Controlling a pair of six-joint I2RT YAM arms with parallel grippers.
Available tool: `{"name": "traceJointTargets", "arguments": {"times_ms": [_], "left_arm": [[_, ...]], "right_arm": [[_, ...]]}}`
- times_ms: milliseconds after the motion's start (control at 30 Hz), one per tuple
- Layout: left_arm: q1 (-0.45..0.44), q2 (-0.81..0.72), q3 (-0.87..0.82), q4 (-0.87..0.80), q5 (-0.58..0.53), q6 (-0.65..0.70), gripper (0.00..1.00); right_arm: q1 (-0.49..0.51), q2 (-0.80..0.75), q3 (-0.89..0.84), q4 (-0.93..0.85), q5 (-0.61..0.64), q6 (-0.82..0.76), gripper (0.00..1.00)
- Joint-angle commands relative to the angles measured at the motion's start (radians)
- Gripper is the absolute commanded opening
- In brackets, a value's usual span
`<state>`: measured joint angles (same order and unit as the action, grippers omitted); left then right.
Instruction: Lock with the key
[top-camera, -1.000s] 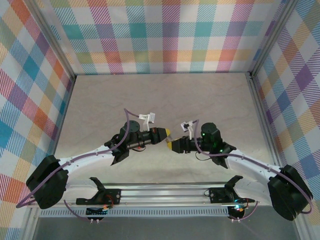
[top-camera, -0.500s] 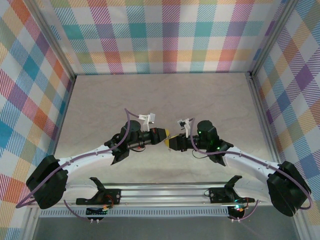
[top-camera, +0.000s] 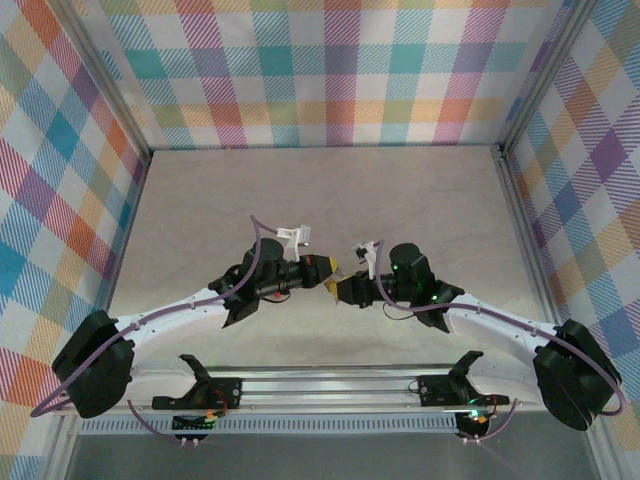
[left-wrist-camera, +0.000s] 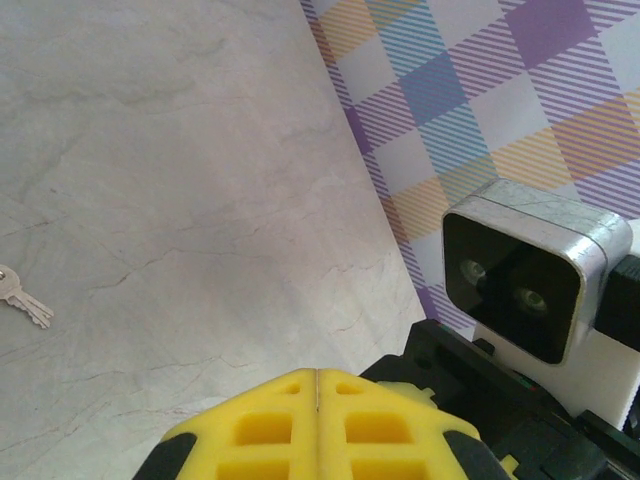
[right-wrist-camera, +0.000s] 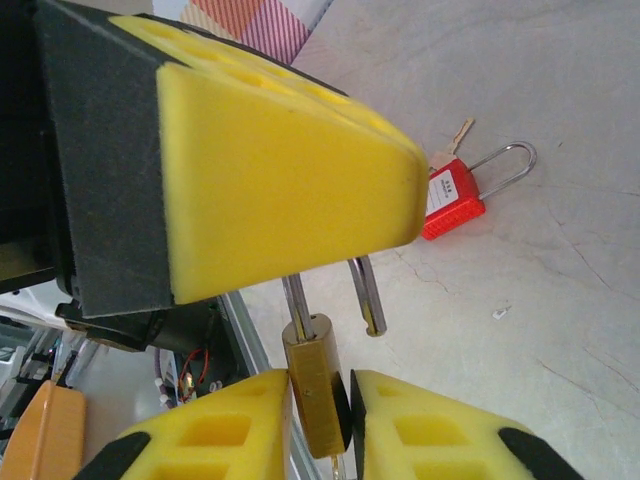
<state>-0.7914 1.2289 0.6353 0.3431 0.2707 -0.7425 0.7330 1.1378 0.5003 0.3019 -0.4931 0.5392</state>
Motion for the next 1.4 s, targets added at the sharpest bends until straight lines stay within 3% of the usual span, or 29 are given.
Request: {"name": "traceJointTargets", "arguments": {"times_ms": [0, 233, 400, 533, 733, 867, 1167, 1367], "left_arm": [[-0.009, -0.020, 0.030, -0.006, -0.017, 0.020, 0.00], [-0.008, -0.040, 0.043, -0.052, -0.025, 0.042, 0.00], [-0.009, -0.062, 0.042, -0.059, -0.024, 0.057, 0.01], [-0.008, -0.078, 0.036, -0.056, -0.022, 0.065, 0.30], [-0.006, -0.127, 0.008, -0.063, -0.061, 0.081, 0.57], [-0.002, -0.140, -0.004, -0.039, -0.044, 0.096, 0.67], [0.023, -0.091, -0.100, 0.297, 0.174, 0.002, 0.71], [0.041, -0.079, -0.166, 0.541, 0.252, -0.091, 0.71]], "right_arm": [[0.006, 0.007, 0.030, -0.010, 0.010, -0.019, 0.18], [0.006, -0.011, 0.029, -0.020, 0.013, -0.029, 0.00], [0.006, -0.034, 0.015, -0.012, 0.008, -0.027, 0.00], [0.006, -0.046, 0.007, 0.000, -0.004, -0.022, 0.00], [0.005, -0.077, 0.003, 0.020, -0.060, -0.013, 0.00], [0.002, -0.073, 0.003, 0.065, -0.131, 0.014, 0.00], [-0.001, -0.081, 0.028, 0.118, -0.224, 0.064, 0.00], [-0.020, -0.073, 0.018, 0.192, -0.270, 0.109, 0.00]]}}
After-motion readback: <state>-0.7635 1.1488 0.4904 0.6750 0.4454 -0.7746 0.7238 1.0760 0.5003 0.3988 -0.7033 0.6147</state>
